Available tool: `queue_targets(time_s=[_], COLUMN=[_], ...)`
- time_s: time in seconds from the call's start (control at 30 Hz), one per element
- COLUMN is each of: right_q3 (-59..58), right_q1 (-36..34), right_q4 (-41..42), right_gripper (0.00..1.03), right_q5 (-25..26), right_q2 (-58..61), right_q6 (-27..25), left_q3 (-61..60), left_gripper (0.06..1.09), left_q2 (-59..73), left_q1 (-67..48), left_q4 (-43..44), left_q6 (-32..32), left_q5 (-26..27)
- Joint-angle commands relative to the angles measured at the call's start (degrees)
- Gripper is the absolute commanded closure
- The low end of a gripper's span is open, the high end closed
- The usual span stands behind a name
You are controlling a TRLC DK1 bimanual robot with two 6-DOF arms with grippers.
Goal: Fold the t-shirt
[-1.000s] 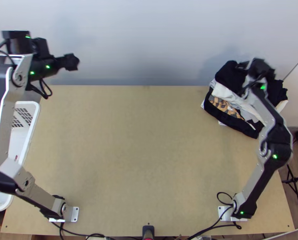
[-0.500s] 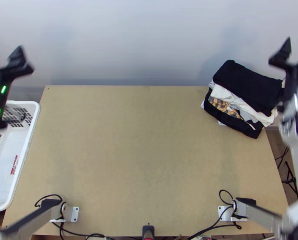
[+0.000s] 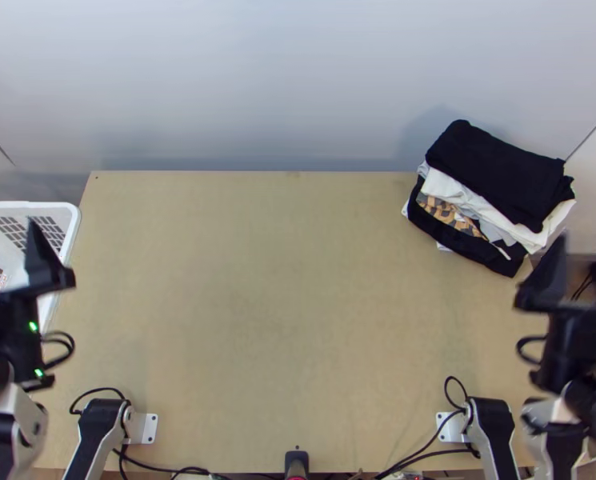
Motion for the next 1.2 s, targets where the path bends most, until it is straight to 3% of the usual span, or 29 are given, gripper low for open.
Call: queue_targets(time_s=[0.0, 0.13, 0.37, 0.5, 0.6, 0.67, 1.17], right_q3=[-14.1, -17.0, -28.77, -28.95, -28.6, -28.6, -28.6], right_q1=[0.57, 0.4, 0.49, 2.51, 1.89, 1.54, 1.8], right_q4=[-4.38, -5.79, -4.38, -16.07, -26.09, -26.09, -25.92], right_gripper=[0.03, 0.03, 0.03, 0.03, 0.03, 0.03, 0.03], right_q5=[-0.65, 0.76, 0.67, 0.76, 0.85, 0.76, 0.76], right_q2=[-17.41, -17.32, -17.32, -17.24, -16.88, -16.97, -17.06], right_q6=[-1.31, -0.6, -1.57, 0.19, 7.31, 7.31, 7.22], left_q3=[-17.24, -25.5, -35.17, -41.5, -43.61, -43.69, -43.69], left_gripper=[0.1, 0.1, 0.1, 0.1, 0.1, 0.1, 0.1], left_q2=[-15.34, -23.07, -22.9, -22.9, -22.63, -22.72, -22.72], left_q1=[0.35, 0.0, 1.58, 4.48, 6.68, 7.82, 7.91], left_q4=[1.38, 2.08, 2.35, 2.43, 2.43, 2.7, 2.79], left_q6=[-0.73, -0.64, 0.06, -0.99, -1.7, -3.89, -2.93], left_q5=[-0.27, 0.34, -0.1, -0.18, 0.08, 0.17, 0.34])
